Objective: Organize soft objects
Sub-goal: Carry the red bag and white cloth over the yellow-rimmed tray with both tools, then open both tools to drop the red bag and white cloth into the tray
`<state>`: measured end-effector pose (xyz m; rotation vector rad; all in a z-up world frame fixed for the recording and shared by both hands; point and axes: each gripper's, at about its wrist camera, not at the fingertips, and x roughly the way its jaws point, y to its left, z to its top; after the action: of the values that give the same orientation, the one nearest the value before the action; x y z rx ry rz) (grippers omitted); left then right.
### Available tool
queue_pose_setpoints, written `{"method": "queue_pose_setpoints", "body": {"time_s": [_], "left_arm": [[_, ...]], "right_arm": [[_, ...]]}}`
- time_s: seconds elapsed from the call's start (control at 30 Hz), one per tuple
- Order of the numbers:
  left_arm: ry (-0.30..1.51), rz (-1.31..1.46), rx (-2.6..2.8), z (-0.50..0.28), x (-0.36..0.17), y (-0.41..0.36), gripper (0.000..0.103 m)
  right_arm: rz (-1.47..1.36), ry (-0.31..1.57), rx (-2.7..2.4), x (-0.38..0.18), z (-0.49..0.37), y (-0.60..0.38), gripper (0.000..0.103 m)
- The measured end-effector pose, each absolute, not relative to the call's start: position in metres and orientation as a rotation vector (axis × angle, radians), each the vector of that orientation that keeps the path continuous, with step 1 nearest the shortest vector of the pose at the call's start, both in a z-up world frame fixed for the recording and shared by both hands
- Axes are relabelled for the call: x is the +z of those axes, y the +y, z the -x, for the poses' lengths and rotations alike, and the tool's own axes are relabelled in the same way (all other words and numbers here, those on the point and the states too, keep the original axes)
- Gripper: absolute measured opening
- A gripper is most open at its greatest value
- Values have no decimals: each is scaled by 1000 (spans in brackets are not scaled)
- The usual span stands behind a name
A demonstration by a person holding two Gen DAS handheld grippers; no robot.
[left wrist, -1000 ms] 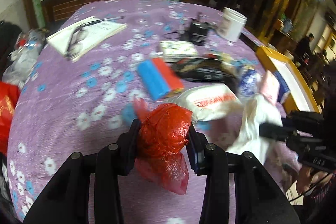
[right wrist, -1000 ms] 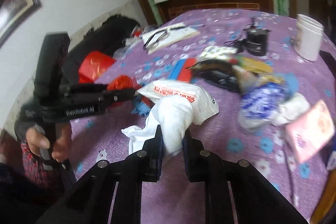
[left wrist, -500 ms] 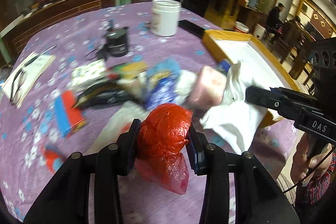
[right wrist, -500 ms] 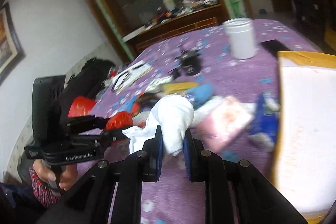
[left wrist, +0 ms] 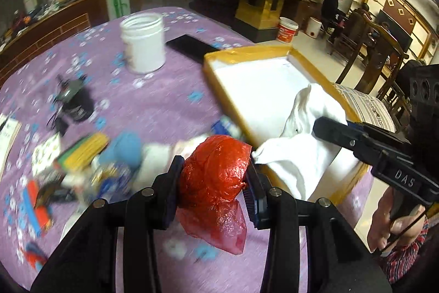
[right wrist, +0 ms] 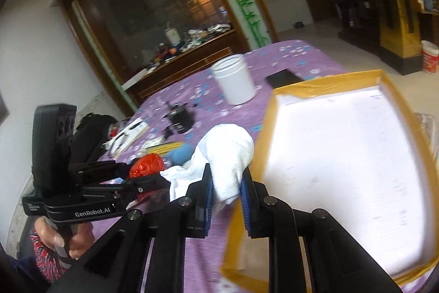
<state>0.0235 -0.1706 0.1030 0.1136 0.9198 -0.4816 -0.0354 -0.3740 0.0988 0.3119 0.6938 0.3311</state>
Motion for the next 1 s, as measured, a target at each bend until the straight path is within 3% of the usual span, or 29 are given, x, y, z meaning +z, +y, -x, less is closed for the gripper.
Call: {"method": "queue_pose_setpoints", "body": {"time_s": [0.43,0.77,0.9,0.97,1.0], "left_arm": [[1039,-155,-479,-123,79,-283,38],[1118,-141,-411,-158,41,-304,39],[1130,-156,-417,-161,37,-308,44],[1122,-169,-417,-160,39,-309,52],[1116,-170,-418,-158,39,-309,57]], "right_arm": [[-245,805,77,111,-53,-450,21],[-300,960,46,62,-127,-470,21],[-283,971,29,55,-133,-470,27],[-287,971,19,56,-132,-472,46],[-287,964,17,57,-132,-473,51]]}}
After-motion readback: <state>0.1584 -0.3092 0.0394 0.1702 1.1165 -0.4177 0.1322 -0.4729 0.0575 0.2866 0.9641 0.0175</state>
